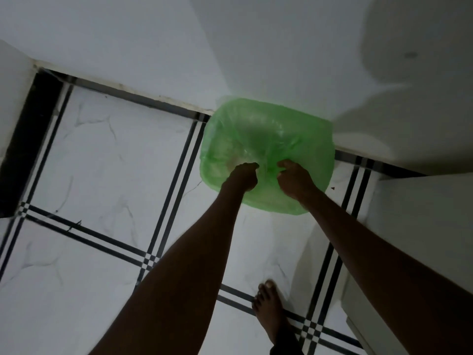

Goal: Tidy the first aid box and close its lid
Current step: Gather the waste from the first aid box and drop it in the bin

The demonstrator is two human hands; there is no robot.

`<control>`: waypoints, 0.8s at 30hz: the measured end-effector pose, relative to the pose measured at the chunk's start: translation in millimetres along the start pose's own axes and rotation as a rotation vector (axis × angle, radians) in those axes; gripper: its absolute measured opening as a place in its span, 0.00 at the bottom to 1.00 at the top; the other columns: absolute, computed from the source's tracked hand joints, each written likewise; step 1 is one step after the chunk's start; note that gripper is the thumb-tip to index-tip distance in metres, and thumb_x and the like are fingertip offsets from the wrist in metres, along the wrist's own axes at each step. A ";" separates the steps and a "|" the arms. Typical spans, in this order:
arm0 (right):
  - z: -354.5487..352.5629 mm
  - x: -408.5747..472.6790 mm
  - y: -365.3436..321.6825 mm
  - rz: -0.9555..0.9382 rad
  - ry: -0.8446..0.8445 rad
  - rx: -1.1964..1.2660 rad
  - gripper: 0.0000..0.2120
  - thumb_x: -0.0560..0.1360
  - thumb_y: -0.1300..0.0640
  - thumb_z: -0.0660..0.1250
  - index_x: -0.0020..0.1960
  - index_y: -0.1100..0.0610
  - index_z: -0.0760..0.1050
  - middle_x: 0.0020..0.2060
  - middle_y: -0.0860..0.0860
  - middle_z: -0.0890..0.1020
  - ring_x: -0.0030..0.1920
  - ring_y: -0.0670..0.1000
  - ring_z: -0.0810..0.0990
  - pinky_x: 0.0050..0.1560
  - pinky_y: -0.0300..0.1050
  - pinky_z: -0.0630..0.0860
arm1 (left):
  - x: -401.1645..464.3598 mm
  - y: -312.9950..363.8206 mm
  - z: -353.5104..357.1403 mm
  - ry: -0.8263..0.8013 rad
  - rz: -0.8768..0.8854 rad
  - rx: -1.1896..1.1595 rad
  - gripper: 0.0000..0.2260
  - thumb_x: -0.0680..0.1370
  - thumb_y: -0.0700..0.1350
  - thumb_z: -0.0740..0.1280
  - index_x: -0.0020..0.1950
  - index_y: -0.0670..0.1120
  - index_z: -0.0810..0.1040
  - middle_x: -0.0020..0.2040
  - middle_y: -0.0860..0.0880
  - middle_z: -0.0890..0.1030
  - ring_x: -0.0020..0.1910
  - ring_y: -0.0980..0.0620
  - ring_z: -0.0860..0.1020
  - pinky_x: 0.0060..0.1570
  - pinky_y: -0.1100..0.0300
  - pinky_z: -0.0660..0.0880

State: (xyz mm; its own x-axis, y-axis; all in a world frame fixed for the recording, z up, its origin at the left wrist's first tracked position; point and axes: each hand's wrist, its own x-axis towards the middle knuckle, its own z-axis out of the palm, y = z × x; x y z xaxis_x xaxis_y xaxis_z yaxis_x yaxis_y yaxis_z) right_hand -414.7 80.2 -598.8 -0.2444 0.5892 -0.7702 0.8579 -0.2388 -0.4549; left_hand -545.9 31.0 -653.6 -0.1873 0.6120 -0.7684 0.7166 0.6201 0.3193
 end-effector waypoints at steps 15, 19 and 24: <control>-113.3 -201.9 -79.6 -0.202 0.308 0.284 0.15 0.76 0.56 0.64 0.62 0.53 0.76 0.54 0.52 0.84 0.50 0.53 0.83 0.54 0.47 0.78 | -234.8 112.3 -118.9 0.501 0.146 -0.837 0.12 0.78 0.42 0.66 0.60 0.47 0.81 0.56 0.51 0.84 0.54 0.57 0.81 0.58 0.60 0.77; -187.3 -307.1 -100.4 -0.393 0.433 0.377 0.12 0.78 0.58 0.63 0.60 0.52 0.77 0.48 0.47 0.83 0.44 0.38 0.79 0.44 0.23 0.70 | -335.7 182.1 -152.9 0.572 0.251 -1.014 0.11 0.79 0.41 0.65 0.60 0.47 0.81 0.56 0.53 0.84 0.57 0.56 0.81 0.61 0.56 0.78; -275.1 -430.9 -94.7 -0.573 0.502 0.476 0.12 0.78 0.54 0.63 0.60 0.49 0.76 0.50 0.44 0.83 0.50 0.41 0.81 0.50 0.31 0.75 | -452.7 274.9 -167.6 0.619 0.421 -1.093 0.11 0.80 0.41 0.65 0.61 0.48 0.80 0.57 0.51 0.83 0.59 0.52 0.80 0.63 0.50 0.77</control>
State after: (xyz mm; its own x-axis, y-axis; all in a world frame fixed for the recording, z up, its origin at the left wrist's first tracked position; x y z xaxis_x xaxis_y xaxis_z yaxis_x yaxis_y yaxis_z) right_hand -266.3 61.3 -100.9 -0.2555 0.9577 -0.1325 0.3599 -0.0330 -0.9324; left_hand -376.7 6.7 -125.0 -0.5677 0.7944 -0.2160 -0.0572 0.2237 0.9730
